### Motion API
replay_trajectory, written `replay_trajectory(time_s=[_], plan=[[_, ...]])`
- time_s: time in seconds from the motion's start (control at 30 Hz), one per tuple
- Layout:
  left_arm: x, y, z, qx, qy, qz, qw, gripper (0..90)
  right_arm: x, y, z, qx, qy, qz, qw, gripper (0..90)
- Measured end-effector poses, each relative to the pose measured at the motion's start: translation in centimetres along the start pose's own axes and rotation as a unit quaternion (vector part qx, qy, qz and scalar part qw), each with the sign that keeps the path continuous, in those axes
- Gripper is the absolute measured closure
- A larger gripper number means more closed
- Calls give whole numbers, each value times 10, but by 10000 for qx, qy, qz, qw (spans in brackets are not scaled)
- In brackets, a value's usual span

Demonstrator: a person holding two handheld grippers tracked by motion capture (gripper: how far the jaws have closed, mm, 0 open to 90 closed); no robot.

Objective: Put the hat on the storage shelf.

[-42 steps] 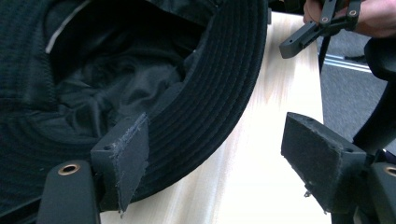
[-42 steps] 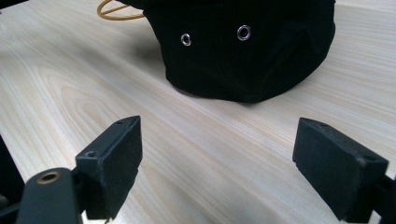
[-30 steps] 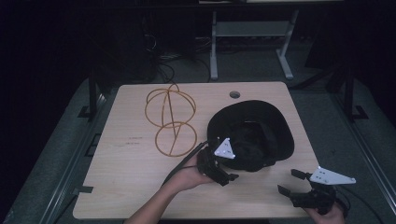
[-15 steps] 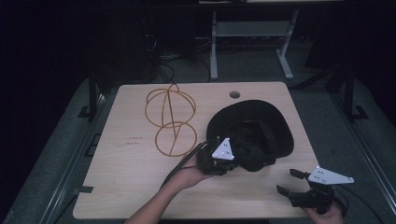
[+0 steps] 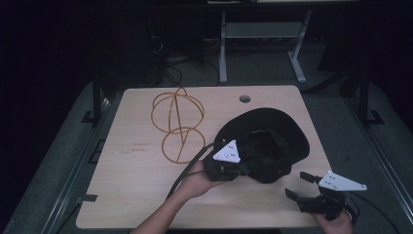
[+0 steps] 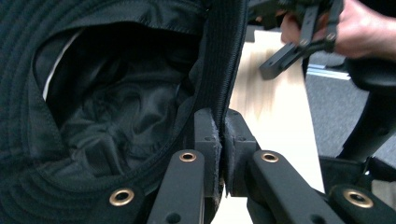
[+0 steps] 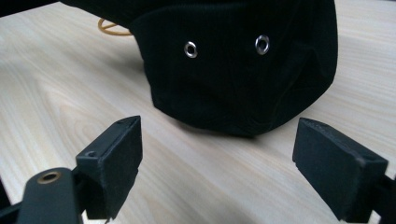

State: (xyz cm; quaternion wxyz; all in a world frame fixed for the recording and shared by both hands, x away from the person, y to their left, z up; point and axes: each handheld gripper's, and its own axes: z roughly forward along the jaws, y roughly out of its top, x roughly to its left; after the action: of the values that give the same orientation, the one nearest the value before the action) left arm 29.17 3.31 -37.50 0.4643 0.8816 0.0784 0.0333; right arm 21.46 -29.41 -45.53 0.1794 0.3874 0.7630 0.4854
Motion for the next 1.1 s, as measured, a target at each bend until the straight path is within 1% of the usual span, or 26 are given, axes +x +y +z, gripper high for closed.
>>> replay_trajectory(time_s=[0.1, 0.13, 0.23, 0.33, 0.43, 0.47, 0.5, 0.57, 0.6, 0.67, 0.7, 0.73, 0.77, 0.8, 0.9, 0.93, 1.0, 1.1], plan=[[0, 3, -5, -83, -83, -29, 9999, 857, 1, 1, 2, -48, -48, -45, 10000, 156], [-1, 3, -6, -139, -92, -53, 9998, 858, 1, 2, 2, -93, -78, -48, 9999, 157], [-2, 5, -10, -204, -166, -57, 9996, 858, 1, 3, 3, -151, -110, -38, 9998, 162], [-4, 7, -11, -229, -190, -46, 9995, 859, 0, 5, 4, -279, -53, -2, 9996, 212], [-5, 8, -13, -273, -231, -41, 9994, 859, -2, 6, 5, -351, -60, 25, 9994, 245], [-5, 9, -13, -269, -247, -39, 9993, 858, -3, 7, 6, -396, -56, 50, 9992, 269], [-5, 9, -14, -272, -266, -40, 9993, 859, -4, 7, 6, -432, -17, 67, 9990, 305], [-5, 9, -14, -260, -271, -31, 9993, 858, -8, 8, 6, -579, 83, 190, 9981, 327], [-4, 9, -15, -265, -278, -33, 9993, 859, -10, 9, 7, -628, 199, 304, 9974, 355], [-3, 9, -15, -275, -308, -57, 9991, 859, -15, 11, 11, -629, 256, 278, 9973, 449], [-3, 9, -15, -279, -300, -59, 9991, 859, -15, 11, 11, -629, 256, 278, 9973, 449], [-3, 9, -15, -279, -298, -58, 9991, 858, -16, 11, 12, -632, 307, 299, 9971, 489], [-3, 9, -15, -267, -302, -64, 9992, 858, -17, 12, 14, -641, 356, 292, 9969, 535], [-3, 9, -15, -256, -301, -72, 9992, 858, -17, 13, 15, -639, 392, 281, 9968, 605], [-3, 9, -16, -244, -274, -64, 9993, 857, -15, 16, 18, -614, 315, 32, 9976, 786], [-2, 9, -17, -221, -225, -72, 9995, 846, -13, 19, 18, -609, 238, -110, 9978, 870], [-3, 9, -18, -212, -201, -87, 9995, 832, -12, 20, 17, -606, 238, -123, 9978, 875], [-4, 9, -21, -133, -90, -60, 9999, 760, -11, 22, 15, -593, 216, -173, 9979, 879]])
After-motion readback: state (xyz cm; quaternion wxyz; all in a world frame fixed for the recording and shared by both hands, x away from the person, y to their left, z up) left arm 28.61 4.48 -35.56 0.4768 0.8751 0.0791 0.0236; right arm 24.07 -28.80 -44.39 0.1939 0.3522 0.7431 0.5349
